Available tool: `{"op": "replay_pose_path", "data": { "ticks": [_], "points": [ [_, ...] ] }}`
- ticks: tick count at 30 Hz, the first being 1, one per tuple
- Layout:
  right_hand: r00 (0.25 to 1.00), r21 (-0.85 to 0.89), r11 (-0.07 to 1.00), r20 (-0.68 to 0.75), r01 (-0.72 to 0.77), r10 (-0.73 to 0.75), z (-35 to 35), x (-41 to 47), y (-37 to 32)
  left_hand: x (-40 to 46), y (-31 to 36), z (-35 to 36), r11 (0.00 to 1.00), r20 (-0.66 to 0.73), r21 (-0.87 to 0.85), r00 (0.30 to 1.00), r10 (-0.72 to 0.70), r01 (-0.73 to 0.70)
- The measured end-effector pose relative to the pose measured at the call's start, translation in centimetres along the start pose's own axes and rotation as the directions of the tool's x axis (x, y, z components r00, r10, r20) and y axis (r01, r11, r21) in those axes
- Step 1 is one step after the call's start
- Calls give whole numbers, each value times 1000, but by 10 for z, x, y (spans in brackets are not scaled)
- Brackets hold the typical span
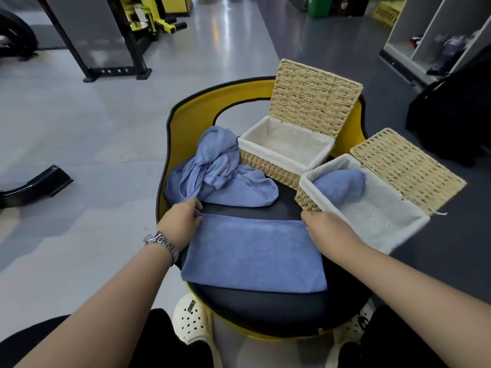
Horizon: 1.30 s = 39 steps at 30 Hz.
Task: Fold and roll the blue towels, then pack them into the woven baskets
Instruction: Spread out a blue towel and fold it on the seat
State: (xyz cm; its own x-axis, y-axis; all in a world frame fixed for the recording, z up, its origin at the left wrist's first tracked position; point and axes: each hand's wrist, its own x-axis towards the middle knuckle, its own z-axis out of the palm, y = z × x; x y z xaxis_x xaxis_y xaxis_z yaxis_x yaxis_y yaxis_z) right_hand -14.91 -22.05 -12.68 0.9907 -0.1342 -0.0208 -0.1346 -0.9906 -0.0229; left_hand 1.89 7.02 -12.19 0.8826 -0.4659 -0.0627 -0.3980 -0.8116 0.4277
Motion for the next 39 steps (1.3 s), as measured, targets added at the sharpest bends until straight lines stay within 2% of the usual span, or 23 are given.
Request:
{"op": "replay_pose_path", "data": {
  "ticks": [4,8,10,13,16,18,20,22,26,30,32,34,36,37,39],
  "points": [
    [998,-199,980,-53,33,-44,6,0,-5,-3,3,2,999,-19,40,1000,10,-10],
    [988,-192,976,-88,105,-124,5,-4,-11,-10,8,1,987,-15,142,997,79,-76],
    [990,-217,968,-41,125,-137,12,-10,-13,-19,8,5,963,74,250,994,83,-99],
    [994,-193,976,52,100,-91,22,-16,-12,-29,7,13,942,190,322,981,35,-96],
    [995,-199,975,0,102,-104,20,-18,-13,-35,10,13,941,170,325,984,44,-99],
    [994,-189,976,-1,105,-108,21,-19,-15,-39,12,12,966,96,258,995,2,-27],
    [992,-175,977,49,120,-113,24,-24,-18,-43,12,12,973,51,213,994,-100,87],
    [992,-179,977,67,118,-107,24,-25,-19,-46,12,13,966,91,220,983,-159,135],
    [995,-219,971,-10,95,-100,13,-23,-23,-48,9,13,953,149,254,968,-205,162],
    [991,-248,961,-28,120,-131,6,-20,-31,-52,11,9,916,223,348,932,-286,198],
    [986,-246,960,-67,132,-152,3,-17,-38,-54,12,6,920,251,306,911,-328,247],
    [977,-210,965,-104,160,-185,-5,-16,-49,-57,16,1,932,251,223,907,-339,287],
    [969,-99,975,-130,198,-210,-15,-17,-63,-62,27,-5,954,169,161,945,-280,254],
    [973,2,981,-127,192,-190,-19,-18,-70,-65,35,-6,969,106,123,968,-227,214],
    [993,317,942,-79,112,-92,-32,-23,-86,-73,58,-6,994,9,14,994,-113,113]
  ]
}}
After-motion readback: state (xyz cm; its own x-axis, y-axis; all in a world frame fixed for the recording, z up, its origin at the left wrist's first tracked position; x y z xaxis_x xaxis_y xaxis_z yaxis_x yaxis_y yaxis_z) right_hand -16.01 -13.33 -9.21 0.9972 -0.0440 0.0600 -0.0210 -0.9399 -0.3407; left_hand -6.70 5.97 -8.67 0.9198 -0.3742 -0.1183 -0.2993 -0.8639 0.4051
